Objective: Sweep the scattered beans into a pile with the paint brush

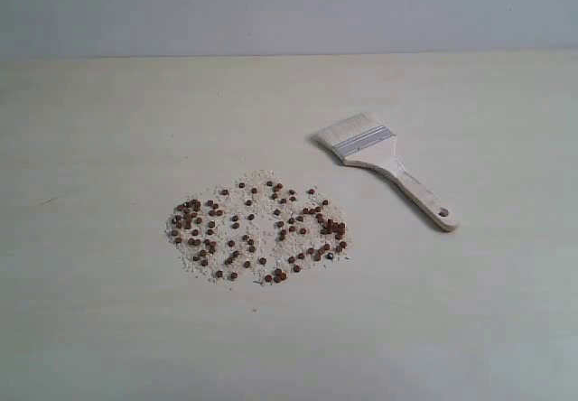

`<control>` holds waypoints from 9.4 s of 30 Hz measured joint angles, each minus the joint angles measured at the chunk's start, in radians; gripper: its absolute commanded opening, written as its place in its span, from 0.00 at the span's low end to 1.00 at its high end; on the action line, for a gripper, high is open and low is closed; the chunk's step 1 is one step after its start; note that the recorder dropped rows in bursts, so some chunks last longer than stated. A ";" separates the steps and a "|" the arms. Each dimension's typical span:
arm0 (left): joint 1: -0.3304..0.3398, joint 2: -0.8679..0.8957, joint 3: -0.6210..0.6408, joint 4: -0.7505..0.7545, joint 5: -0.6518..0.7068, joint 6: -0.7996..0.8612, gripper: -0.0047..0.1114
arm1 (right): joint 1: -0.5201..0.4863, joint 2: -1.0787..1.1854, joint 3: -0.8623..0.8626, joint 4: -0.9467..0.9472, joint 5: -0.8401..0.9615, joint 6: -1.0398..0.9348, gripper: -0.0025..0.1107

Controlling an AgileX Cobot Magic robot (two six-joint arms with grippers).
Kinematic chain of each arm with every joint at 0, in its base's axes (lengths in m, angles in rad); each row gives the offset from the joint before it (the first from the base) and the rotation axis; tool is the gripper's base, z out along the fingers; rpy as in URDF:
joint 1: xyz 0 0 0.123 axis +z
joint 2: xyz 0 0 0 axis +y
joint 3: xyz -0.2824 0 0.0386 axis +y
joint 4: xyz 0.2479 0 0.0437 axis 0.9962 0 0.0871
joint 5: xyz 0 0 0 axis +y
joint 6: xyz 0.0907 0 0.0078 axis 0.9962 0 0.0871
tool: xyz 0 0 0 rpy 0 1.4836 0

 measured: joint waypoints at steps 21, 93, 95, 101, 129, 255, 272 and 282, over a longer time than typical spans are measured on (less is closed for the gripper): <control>0.000 0.000 0.000 0.008 -0.043 0.039 0.04 | 0.000 0.000 0.000 0.000 0.000 0.000 0.02; 0.000 0.000 0.000 0.011 -0.043 0.039 0.04 | 0.212 2.169 -1.474 0.064 0.675 -0.278 0.50; 0.000 0.000 0.000 0.011 -0.043 0.039 0.04 | 0.212 2.176 -1.474 0.071 0.662 -0.280 0.50; 0.000 0.000 0.000 0.011 -0.043 0.039 0.04 | 0.212 2.176 -1.474 0.075 0.638 -0.284 0.50; 0.000 0.000 0.000 0.011 -0.043 0.039 0.04 | 0.212 2.189 -1.474 0.037 0.659 -0.279 0.27; -0.519 1.986 -1.287 0.688 -0.691 0.905 0.04 | 0.212 1.940 -1.679 0.412 1.060 -0.352 0.02; -0.521 1.989 -1.290 0.667 -0.649 0.833 0.04 | 0.212 1.901 -1.834 0.402 1.061 -0.367 0.75; -0.446 1.989 -1.290 0.628 -0.549 0.377 0.04 | 0.212 1.729 -1.891 0.223 1.001 -0.351 0.71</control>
